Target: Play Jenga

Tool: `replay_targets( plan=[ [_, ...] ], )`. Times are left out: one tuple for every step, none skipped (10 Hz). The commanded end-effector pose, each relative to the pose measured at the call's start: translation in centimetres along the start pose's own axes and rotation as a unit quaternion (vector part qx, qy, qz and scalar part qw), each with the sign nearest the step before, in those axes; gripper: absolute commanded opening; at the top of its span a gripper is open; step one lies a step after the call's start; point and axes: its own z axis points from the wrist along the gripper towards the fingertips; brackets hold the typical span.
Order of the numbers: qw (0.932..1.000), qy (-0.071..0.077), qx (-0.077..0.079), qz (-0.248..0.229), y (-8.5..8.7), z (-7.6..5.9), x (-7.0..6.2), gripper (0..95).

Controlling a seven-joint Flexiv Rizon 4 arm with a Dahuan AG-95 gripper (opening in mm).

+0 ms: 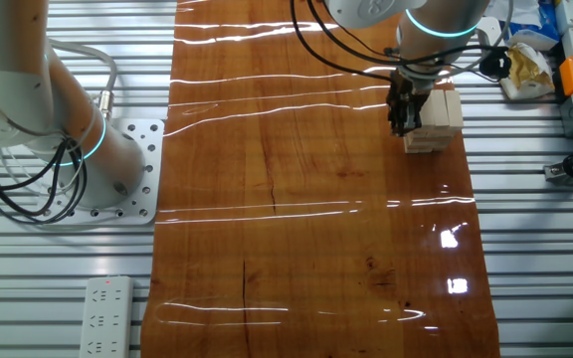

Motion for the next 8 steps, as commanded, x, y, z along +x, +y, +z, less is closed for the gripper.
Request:
replay_targets(
  plan=[
    [1.0000, 0.000, 0.001, 0.000, -0.03, -0.02, 0.07, 0.0],
    [1.0000, 0.001, 0.001, -0.002, -0.07, 0.03, 0.16, 0.0],
    [1.0000, 0.001, 0.001, -0.002, -0.14, 0.10, 0.30, 0.0],
    [1.0000, 0.001, 0.001, -0.002, -0.18, 0.12, 0.39, 0.0],
    [1.0000, 0.000, 0.001, -0.003, -0.17, 0.08, 0.39, 0.0],
    [1.0000, 0.001, 0.001, -0.003, -0.17, 0.05, 0.39, 0.0],
    [1.0000, 0.001, 0.001, -0.003, -0.18, 0.07, 0.44, 0.0],
    [1.0000, 0.001, 0.001, -0.003, -0.18, 0.08, 0.45, 0.0]
  ],
)
